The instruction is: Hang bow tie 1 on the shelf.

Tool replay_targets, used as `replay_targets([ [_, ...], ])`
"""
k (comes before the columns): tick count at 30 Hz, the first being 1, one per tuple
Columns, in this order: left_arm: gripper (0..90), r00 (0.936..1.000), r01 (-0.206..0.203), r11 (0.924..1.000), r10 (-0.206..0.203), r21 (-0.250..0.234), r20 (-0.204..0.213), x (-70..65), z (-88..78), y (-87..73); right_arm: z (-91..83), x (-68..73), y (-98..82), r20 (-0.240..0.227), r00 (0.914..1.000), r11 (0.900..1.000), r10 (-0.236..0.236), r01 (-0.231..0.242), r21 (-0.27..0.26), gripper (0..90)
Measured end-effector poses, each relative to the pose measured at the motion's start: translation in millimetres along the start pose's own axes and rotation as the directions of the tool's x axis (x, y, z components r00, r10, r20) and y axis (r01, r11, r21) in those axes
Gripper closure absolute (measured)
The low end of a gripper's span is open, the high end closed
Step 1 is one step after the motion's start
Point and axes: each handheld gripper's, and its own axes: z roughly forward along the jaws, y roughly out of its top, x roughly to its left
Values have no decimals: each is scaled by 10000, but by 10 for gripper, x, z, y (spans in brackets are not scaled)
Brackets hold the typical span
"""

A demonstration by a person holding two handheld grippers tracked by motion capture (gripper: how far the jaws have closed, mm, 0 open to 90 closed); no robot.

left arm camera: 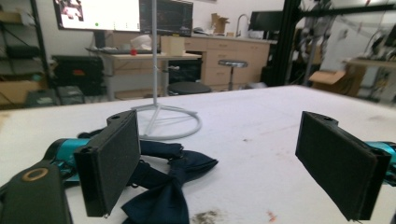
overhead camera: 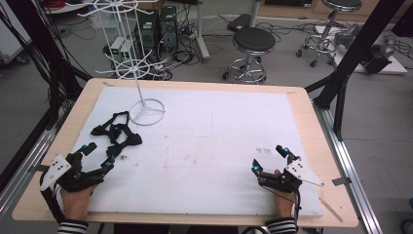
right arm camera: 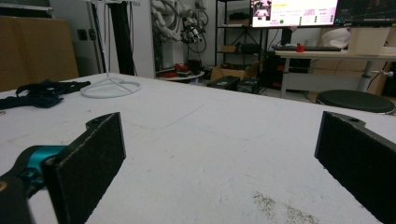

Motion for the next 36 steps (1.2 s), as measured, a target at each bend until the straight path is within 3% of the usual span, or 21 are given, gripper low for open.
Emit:
replay_targets([
  [7, 125, 10000, -48, 9999, 47, 145, 61, 52, -12, 77, 5, -2, 1, 24, 10000, 10000, -53, 53, 16, 11],
  [11, 122, 9995, -188, 9980, 171, 596, 281, 85, 9, 172, 4, 1, 1, 18, 10000, 10000, -66, 66, -20, 10],
  [12, 122, 9987, -305, 9952, 265, 927, 445, 113, 29, 225, 1, 3, 0, 34, 10000, 10000, -54, 54, -3, 11],
  [15, 117, 9979, -395, 9918, 329, 1218, 557, 141, 53, 279, -2, 7, 0, 20, 10000, 10000, -35, 35, 8, 11],
  [16, 116, 9964, -601, 9855, 498, 1585, 680, 162, 80, 337, -2, 8, 0, 29, 10000, 10000, -38, 38, -5, 11],
  [18, 116, 9957, -681, 9829, 560, 1713, 741, 168, 95, 362, -2, 7, 0, 28, 10000, 10000, -37, 37, -5, 11],
  [22, 112, 9912, -1047, 9639, 811, 2449, 1046, 186, 166, 459, -2, 8, 0, 24, 10000, 10000, -23, 23, -4, 11],
  [24, 112, 9879, -1305, 9510, 1008, 2804, 1180, 191, 207, 505, -2, 8, 0, 23, 10000, 10000, -21, 21, -7, 11],
  [27, 112, 9839, -1563, 9373, 1201, 3115, 1325, 191, 276, 561, 0, 2, 0, 30, 10000, 10000, -39, 39, -21, 11],
  [29, 112, 9808, -1721, 9239, 1286, 3418, 1463, 201, 331, 586, 0, 1, -1, 18, 10000, 10000, -31, 31, -29, 11],
  [34, 112, 9741, -2031, 8861, 1395, 4166, 1782, 212, 469, 620, 1, 1, -1, 17, 10000, 10000, -34, 34, -25, 11],
  [35, 112, 9725, -2096, 8772, 1411, 4320, 1852, 212, 498, 624, 1, 1, -1, 16, 10000, 10000, -37, 37, -24, 11],
  [36, 112, 9684, -2307, 8616, 1581, 4522, 1928, 208, 552, 631, 2, 2, -1, 32, 10000, 10000, -25, 25, -39, 11],
])
